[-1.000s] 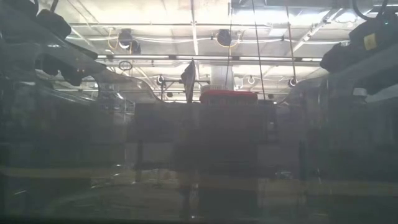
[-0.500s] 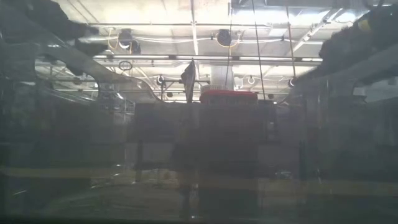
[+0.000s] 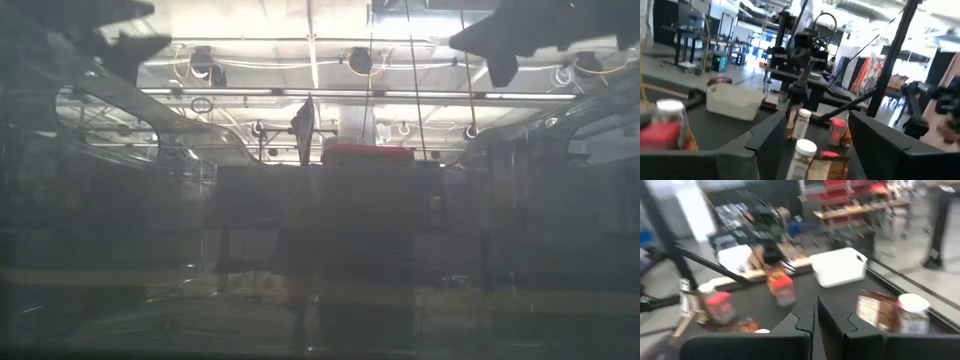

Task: Sort spices by type
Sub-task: Put the brown seasoning pack into the right white bin

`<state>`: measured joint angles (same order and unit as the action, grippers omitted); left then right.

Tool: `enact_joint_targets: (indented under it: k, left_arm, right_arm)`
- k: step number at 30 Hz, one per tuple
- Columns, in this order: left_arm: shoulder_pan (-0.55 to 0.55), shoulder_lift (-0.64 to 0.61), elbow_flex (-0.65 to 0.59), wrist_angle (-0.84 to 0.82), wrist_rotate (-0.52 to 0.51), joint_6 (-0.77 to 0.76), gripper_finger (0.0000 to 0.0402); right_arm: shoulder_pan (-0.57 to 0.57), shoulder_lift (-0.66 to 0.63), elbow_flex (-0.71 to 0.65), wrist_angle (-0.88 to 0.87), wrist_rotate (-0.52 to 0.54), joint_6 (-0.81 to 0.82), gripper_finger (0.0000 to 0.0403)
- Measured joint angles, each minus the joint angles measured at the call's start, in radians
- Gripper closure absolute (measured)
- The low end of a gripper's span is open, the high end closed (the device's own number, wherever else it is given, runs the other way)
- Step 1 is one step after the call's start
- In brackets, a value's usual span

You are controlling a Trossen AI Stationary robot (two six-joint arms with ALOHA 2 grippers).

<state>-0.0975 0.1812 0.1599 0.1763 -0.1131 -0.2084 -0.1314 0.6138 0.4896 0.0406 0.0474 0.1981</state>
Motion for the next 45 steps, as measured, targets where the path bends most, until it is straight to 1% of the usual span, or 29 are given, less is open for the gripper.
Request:
enact_joint_targets:
  k: [3,6,8,10,13,16,19,21,23,25,29,32,38,40,43,45]
  left_arm:
    - [0.000,0.078,0.166,-0.186,0.000,0.073,0.0181]
    - [0.000,0.190,0.351,-0.431,-0.001,0.110,0.0181]
    - [0.000,0.262,0.423,-0.584,-0.021,0.113,0.0181]
    - [0.000,0.312,0.447,-0.629,-0.044,0.121,0.0181]
    - [0.000,0.342,0.448,-0.637,-0.054,0.169,0.0181]
    - [0.000,0.349,0.448,-0.611,-0.089,0.207,0.0181]
    - [0.000,0.347,0.466,-0.620,-0.126,0.215,0.0181]
    - [0.000,0.349,0.514,-0.687,-0.156,0.190,0.0181]
    - [0.002,0.374,0.586,-0.798,-0.174,0.151,0.0181]
    - [0.007,0.418,0.670,-0.874,-0.188,0.119,0.0181]
    - [0.016,0.544,0.825,-0.959,-0.189,0.119,0.0181]
    - [0.032,0.644,0.901,-1.042,-0.191,0.106,0.0181]
    - [0.035,0.775,0.912,-1.055,-0.183,0.019,0.0181]
    - [0.016,0.809,0.912,-1.054,-0.181,-0.014,0.0181]
    - [-0.022,0.838,0.912,-1.051,-0.215,-0.049,0.0181]
    - [-0.047,0.844,0.912,-1.049,-0.229,-0.077,0.0181]
  right_arm:
    - [0.000,0.066,0.100,-0.101,0.004,0.016,0.0354]
    - [0.000,0.146,0.226,-0.232,0.004,0.022,0.0321]
    - [0.000,0.211,0.324,-0.348,0.004,0.023,0.0297]
    - [0.000,0.287,0.432,-0.479,0.004,0.025,0.0274]
    - [0.001,0.412,0.588,-0.675,0.004,0.025,0.0247]
    - [0.001,0.526,0.736,-0.860,-0.004,0.025,0.0228]
    - [0.001,0.619,0.868,-1.049,-0.044,0.016,0.0217]
    - [0.002,0.670,0.940,-1.164,-0.067,0.020,0.0216]
    - [0.007,0.711,0.992,-1.261,-0.089,0.040,0.0216]
    - [0.016,0.740,1.017,-1.341,-0.103,0.058,0.0219]
    - [0.040,0.774,1.022,-1.461,-0.105,0.063,0.0224]
    - [0.054,0.784,1.022,-1.490,-0.096,0.060,0.0227]
    - [0.092,0.786,1.022,-1.489,-0.043,0.017,0.0229]
    - [0.104,0.786,1.022,-1.489,-0.031,-0.003,0.0230]
    - [0.128,0.783,1.021,-1.488,0.036,-0.022,0.0230]
    - [0.140,0.780,1.010,-1.486,0.060,-0.029,0.0230]
